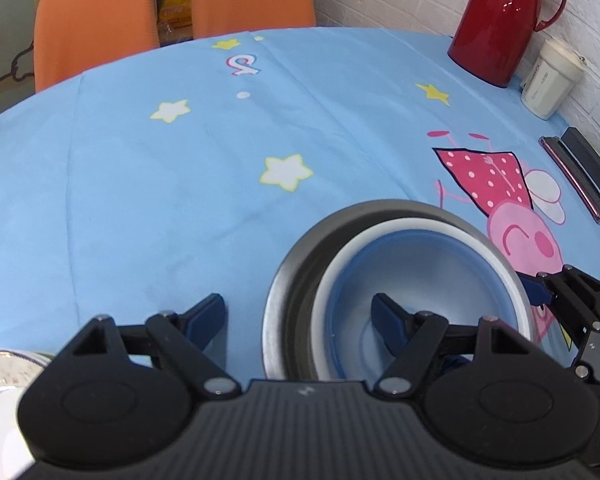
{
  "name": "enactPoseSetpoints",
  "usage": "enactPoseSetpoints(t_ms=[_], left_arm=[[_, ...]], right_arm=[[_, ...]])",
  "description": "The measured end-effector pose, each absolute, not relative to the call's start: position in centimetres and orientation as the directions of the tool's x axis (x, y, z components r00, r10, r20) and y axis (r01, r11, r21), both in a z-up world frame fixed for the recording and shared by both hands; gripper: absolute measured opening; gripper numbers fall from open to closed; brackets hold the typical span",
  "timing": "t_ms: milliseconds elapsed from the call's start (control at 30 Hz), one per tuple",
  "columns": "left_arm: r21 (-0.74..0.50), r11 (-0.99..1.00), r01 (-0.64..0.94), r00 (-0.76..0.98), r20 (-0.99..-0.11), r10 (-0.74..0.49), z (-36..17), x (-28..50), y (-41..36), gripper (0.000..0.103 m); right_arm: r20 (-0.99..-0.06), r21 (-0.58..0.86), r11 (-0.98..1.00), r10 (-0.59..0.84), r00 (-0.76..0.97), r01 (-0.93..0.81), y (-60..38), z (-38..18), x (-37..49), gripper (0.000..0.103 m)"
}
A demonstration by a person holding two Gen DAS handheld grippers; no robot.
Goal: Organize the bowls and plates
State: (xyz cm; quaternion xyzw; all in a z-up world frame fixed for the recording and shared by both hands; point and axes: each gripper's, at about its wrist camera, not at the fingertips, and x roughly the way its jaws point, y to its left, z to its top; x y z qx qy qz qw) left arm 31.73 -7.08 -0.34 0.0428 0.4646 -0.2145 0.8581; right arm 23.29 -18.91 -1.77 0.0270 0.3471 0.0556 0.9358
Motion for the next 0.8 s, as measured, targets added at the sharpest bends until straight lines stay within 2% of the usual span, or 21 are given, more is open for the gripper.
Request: enactPoseSetpoints(t_ms=[133,333,467,533,667,800], left_arm=[[-0.117,0.903,0.413,0.476,-0.818,-0.324,-0.4,31.7,-7.5,0.074],[-0.114,0.904,0.413,0.478,-0.817,-0.321,-0.4,31.7,-7.6,0.074],[-0.126,0.906,0.405,0.487,-0.809,-0.33,-0.5,31.6,-7.4,0.071],[-0.145,0.9,0.411,0.484,-0.802,-0.35,-0.4,31.3,-7.3,0.066],[-0.116,0.887,0.447,0.486,-0.801,-0.35,-0.4,30.4,-8.6,0.066],[-0.128,0.898,0.421,0.481,-0.808,-0.341,-0.3,30.6,-8.8,0.064]], right_arm=[[-0.669,0.091,0.994,0.102,0.736,-0.056,-18.6,-1.5,23.2,0.074],[-0.64,0.137,0.989,0.133,0.757,-0.058,-19.0,-1.7,22.5,0.074],[-0.629,0.121,0.99,0.128,0.767,-0.067,-18.6,-1.8,22.4,0.069],[-0.627,0.117,0.99,0.137,0.767,-0.082,-18.5,-1.7,22.3,0.067],[-0.627,0.139,0.981,0.195,0.754,-0.137,-17.6,-1.6,22.1,0.06],[-0.633,0.168,0.979,0.196,0.749,-0.114,-17.5,-1.4,22.2,0.06]])
